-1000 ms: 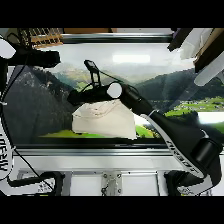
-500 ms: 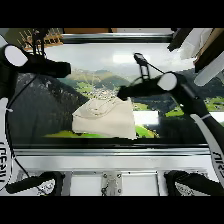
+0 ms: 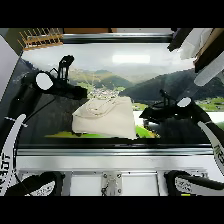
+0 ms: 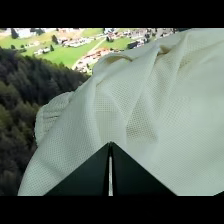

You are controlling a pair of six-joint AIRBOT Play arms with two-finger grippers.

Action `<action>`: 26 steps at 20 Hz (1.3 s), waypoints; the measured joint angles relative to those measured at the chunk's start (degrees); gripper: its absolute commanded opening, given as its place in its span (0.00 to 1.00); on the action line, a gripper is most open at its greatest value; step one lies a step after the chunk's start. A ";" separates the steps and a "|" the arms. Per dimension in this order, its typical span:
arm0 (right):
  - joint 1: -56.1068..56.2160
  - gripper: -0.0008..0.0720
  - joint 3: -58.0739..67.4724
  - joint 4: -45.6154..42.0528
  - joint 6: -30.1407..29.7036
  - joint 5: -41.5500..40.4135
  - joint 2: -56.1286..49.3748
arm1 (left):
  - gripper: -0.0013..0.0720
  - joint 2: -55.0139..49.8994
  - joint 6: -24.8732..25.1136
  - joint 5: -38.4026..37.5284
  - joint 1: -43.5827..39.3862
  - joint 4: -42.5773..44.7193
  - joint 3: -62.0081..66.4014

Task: Fold the clothes and pants, and hang the long-sleeved shirts on hangers.

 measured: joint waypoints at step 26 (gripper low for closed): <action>-24.87 0.03 30.08 -20.81 15.80 8.20 -0.46 | 0.05 0.22 -3.69 0.98 -1.84 -0.11 -1.25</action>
